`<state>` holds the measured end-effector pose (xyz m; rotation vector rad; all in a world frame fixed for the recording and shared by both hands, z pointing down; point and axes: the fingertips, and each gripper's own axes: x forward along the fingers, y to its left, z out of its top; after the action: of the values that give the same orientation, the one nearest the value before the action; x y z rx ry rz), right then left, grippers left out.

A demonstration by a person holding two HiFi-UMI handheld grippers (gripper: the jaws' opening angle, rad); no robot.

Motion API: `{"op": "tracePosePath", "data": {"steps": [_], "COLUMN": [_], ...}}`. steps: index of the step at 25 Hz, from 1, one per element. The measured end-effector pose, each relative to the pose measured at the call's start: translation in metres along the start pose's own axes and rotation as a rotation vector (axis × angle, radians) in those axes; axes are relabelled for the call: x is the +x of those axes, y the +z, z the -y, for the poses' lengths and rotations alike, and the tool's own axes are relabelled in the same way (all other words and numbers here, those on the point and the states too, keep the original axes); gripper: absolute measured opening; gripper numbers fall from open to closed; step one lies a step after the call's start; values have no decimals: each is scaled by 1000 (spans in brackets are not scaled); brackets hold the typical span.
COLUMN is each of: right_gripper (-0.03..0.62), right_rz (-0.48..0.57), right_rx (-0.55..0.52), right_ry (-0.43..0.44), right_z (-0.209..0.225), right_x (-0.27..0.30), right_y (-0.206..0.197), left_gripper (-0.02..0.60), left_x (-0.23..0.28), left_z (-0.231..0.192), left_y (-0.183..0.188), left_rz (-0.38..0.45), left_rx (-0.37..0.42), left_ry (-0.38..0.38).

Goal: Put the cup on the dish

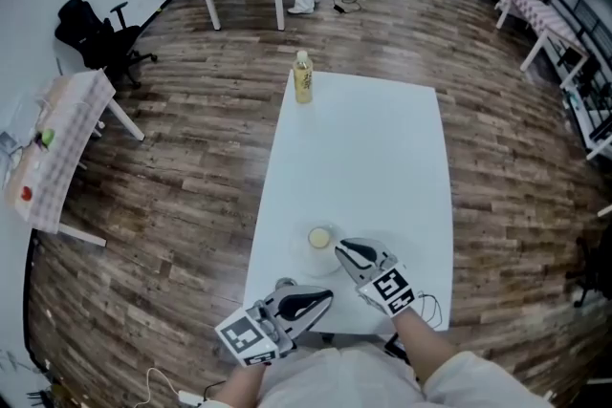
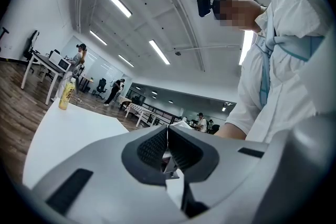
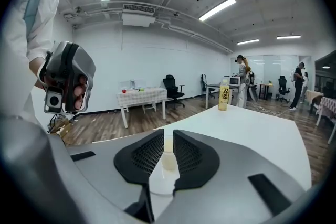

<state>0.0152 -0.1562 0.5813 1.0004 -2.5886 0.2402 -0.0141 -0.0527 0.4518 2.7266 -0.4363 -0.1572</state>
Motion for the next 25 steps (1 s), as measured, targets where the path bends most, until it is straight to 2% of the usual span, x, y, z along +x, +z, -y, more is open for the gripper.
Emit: {"op": "tracePosePath", "data": {"steps": [9, 25], "right_gripper": [38, 37], "right_rz": [-6, 122], "right_rx": [-6, 8], "right_ry": [10, -22], "right_z": [-9, -12], "right_x": [-17, -62], "right_y": [1, 48], "left_gripper": [2, 2], "left_x": [5, 8], "left_z": [-1, -13], "left_y": [-1, 0], "left_rz": [-12, -25], "left_rx": [4, 25], "left_ry": [-9, -3]}}
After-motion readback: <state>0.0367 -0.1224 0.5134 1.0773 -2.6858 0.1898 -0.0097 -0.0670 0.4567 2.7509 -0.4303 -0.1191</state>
